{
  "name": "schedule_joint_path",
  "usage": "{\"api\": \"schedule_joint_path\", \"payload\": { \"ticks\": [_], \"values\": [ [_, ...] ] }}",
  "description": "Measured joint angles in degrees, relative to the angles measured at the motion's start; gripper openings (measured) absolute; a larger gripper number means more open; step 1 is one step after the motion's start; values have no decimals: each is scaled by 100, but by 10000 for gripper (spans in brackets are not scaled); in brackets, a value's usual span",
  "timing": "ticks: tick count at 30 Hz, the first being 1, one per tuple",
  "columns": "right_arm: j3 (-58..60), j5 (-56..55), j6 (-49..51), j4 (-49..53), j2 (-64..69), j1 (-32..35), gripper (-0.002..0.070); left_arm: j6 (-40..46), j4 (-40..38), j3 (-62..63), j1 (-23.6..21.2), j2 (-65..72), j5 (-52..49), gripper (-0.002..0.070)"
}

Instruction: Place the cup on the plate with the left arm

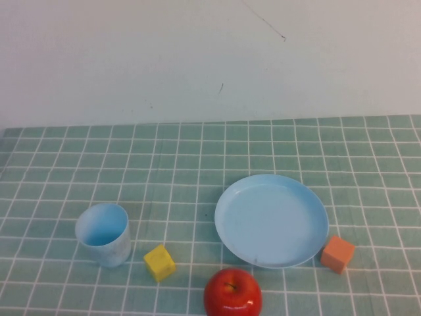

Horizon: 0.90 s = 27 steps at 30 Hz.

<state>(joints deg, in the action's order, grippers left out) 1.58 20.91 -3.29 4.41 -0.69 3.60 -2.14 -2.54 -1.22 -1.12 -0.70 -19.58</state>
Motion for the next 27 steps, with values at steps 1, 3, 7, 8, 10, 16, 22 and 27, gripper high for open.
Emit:
{"api": "schedule_joint_path", "payload": {
  "ticks": [1, 3, 7, 8, 10, 16, 22, 27],
  "values": [
    [0, 0, 0, 0, 0, 0, -2, 0, 0, 0, 0, 0, 0, -3],
    [0, 0, 0, 0, 0, 0, -2, 0, 0, 0, 0, 0, 0, -3],
    [0, 0, 0, 0, 0, 0, -2, 0, 0, 0, 0, 0, 0, -3],
    [0, 0, 0, -9, 0, 0, -2, 0, 0, 0, 0, 0, 0, -3],
    [0, 0, 0, -9, 0, 0, -2, 0, 0, 0, 0, 0, 0, -3],
    [0, 0, 0, -9, 0, 0, -2, 0, 51, 0, 0, 0, 0, -3],
    [0, 0, 0, -9, 0, 0, -2, -11, 96, 0, 0, 0, 0, -3],
    [0, 0, 0, -9, 0, 0, -2, -1, 96, 0, 0, 0, 0, -3]
  ]
}}
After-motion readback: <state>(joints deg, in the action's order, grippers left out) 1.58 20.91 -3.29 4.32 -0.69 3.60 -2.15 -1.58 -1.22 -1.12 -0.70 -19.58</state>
